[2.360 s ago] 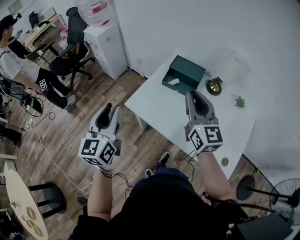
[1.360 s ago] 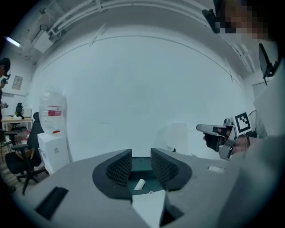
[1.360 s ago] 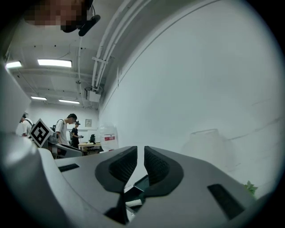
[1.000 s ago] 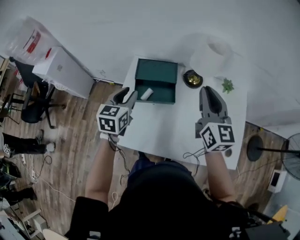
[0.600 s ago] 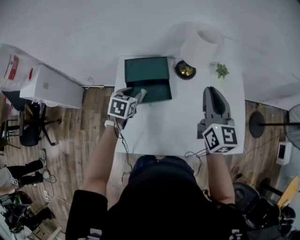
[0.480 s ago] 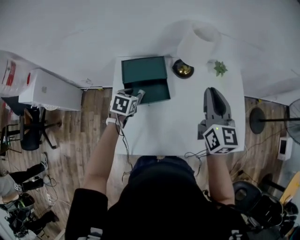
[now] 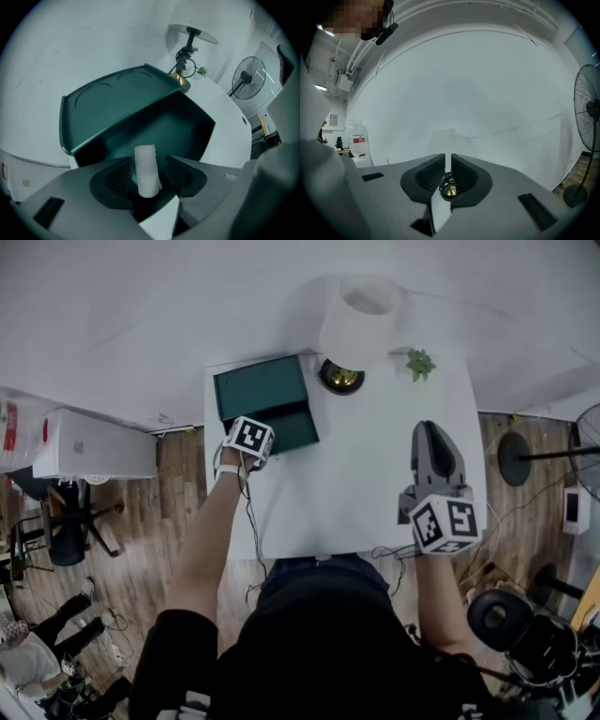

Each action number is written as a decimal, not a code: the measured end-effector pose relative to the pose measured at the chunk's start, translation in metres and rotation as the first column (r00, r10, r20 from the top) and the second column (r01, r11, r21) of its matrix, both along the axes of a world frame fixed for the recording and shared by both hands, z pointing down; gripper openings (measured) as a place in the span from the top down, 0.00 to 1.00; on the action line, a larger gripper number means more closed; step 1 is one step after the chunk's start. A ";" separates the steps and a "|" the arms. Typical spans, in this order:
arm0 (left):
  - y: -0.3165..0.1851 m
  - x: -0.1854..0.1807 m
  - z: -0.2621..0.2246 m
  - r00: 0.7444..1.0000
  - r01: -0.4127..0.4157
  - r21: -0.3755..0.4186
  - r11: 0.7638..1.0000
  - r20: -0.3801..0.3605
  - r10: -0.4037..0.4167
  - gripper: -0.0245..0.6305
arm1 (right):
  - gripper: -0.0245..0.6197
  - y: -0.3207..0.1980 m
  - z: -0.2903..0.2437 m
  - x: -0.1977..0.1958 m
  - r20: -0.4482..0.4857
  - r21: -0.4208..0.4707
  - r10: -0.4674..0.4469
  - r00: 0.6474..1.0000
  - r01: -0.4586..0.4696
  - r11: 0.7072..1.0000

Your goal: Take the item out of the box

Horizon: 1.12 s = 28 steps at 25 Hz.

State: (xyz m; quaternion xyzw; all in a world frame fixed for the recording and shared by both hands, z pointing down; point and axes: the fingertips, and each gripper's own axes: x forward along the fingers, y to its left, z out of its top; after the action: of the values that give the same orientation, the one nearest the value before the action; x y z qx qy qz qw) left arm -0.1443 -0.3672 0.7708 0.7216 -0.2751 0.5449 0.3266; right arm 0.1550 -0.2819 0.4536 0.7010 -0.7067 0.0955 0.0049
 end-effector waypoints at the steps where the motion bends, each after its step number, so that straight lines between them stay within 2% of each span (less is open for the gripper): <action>1: -0.002 0.000 0.006 1.000 -0.012 0.001 1.000 0.028 0.012 0.63 | 0.89 0.002 0.001 0.008 0.005 -0.001 0.010 1.000 -0.010 1.000; 4: -0.003 -0.005 0.021 0.992 -0.057 -0.008 0.998 0.117 0.057 0.63 | 0.90 0.006 0.004 0.027 0.025 0.002 0.032 0.999 -0.032 0.999; 6: -0.002 -0.009 0.027 0.987 -0.069 -0.029 0.997 0.146 0.073 0.64 | 0.90 0.008 0.004 0.034 0.035 0.005 0.037 0.999 -0.037 0.999; 7: -0.001 -0.011 0.027 0.986 -0.070 -0.042 0.997 0.151 0.076 0.68 | 0.91 0.009 0.004 0.036 0.038 0.005 0.038 0.999 -0.038 0.999; 8: 0.000 -0.012 0.026 0.985 -0.070 -0.053 0.996 0.152 0.077 0.75 | 0.91 0.009 0.005 0.037 0.040 0.006 0.036 0.999 -0.037 0.999; 11: 0.004 -0.012 0.023 0.989 -0.065 -0.056 0.996 0.133 0.072 0.76 | 0.91 0.012 0.005 0.039 0.042 0.006 0.030 0.999 -0.030 1.000; 17: 0.013 -0.006 0.009 0.999 -0.007 0.010 1.000 0.047 0.007 0.77 | 0.92 0.017 0.000 0.034 0.040 0.014 0.011 0.999 -0.011 1.000; 19: 0.011 -0.003 -0.006 1.000 0.011 0.071 0.997 0.004 -0.011 0.77 | 0.93 0.020 -0.002 0.029 0.042 0.016 -0.003 0.999 0.002 1.000; 20: 0.000 0.000 -0.019 1.000 0.002 0.162 0.987 -0.019 0.001 0.77 | 0.93 0.021 -0.002 0.025 0.042 0.017 -0.010 0.999 0.009 1.000; 22: -0.029 0.004 -0.051 0.997 -0.021 0.374 0.927 -0.055 0.045 0.77 | 0.93 0.022 -0.004 0.016 0.042 0.021 -0.026 0.999 0.026 0.999; 23: -0.032 0.004 -0.063 0.996 -0.018 0.421 0.907 -0.070 0.052 0.77 | 0.93 0.022 -0.005 0.011 0.041 0.024 -0.037 0.998 0.036 0.999; 24: -0.028 0.003 -0.073 0.995 -0.008 0.439 0.899 -0.086 0.052 0.77 | 0.93 0.022 -0.007 0.006 0.040 0.028 -0.048 0.998 0.047 0.999; 28: -0.004 0.006 -0.106 0.982 0.051 0.451 0.891 -0.187 0.039 0.77 | 0.93 0.021 -0.013 -0.013 0.039 0.039 -0.088 0.995 0.086 0.996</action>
State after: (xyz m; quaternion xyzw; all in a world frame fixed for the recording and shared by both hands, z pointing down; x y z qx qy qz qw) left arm -0.1380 -0.3713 0.6647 0.8258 -0.3642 0.3930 0.1759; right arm 0.1417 -0.2604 0.4404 0.6674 -0.7382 0.0964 -0.0183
